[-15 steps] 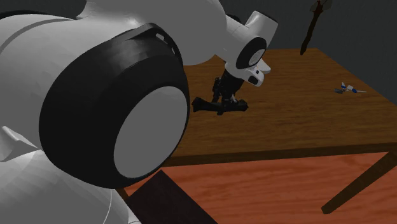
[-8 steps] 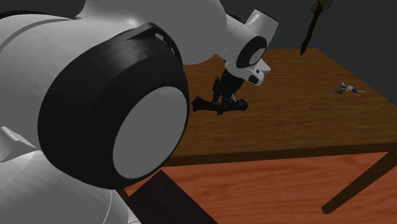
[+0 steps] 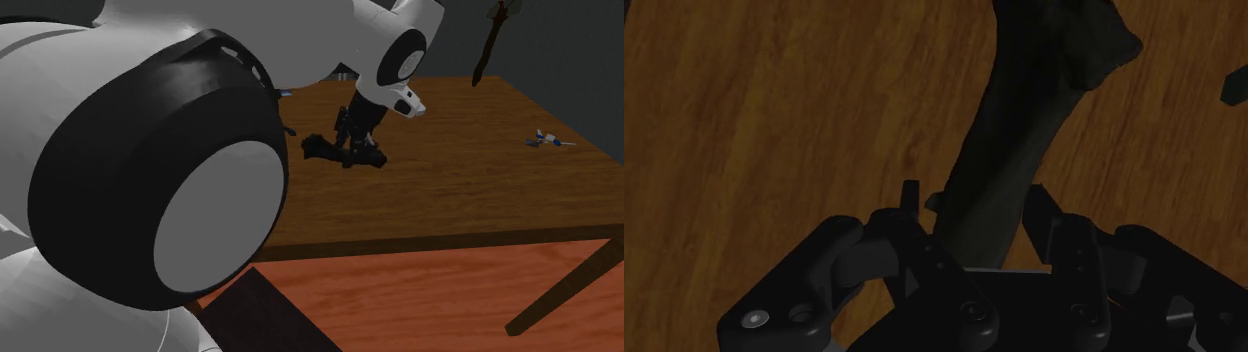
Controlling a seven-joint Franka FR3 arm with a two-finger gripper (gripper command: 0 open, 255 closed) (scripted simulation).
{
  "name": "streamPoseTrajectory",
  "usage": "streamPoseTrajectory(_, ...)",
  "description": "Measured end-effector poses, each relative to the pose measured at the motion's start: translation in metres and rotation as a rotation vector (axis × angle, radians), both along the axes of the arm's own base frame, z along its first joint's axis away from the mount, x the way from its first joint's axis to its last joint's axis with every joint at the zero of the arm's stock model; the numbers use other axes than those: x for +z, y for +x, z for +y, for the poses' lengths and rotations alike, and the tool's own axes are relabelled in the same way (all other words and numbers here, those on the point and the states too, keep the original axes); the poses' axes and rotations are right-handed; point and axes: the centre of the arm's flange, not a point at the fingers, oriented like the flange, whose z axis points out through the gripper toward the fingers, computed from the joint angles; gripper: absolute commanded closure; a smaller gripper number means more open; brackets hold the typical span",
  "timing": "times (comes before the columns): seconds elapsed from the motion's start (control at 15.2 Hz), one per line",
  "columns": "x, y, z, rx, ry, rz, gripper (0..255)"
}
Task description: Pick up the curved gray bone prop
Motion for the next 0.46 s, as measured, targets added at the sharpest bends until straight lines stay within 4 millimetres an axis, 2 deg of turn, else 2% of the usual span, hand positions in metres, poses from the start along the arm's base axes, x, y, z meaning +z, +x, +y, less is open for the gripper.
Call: streamPoseTrajectory(0.46,0.035,0.0,0.001,0.0,0.0,0.0,255)
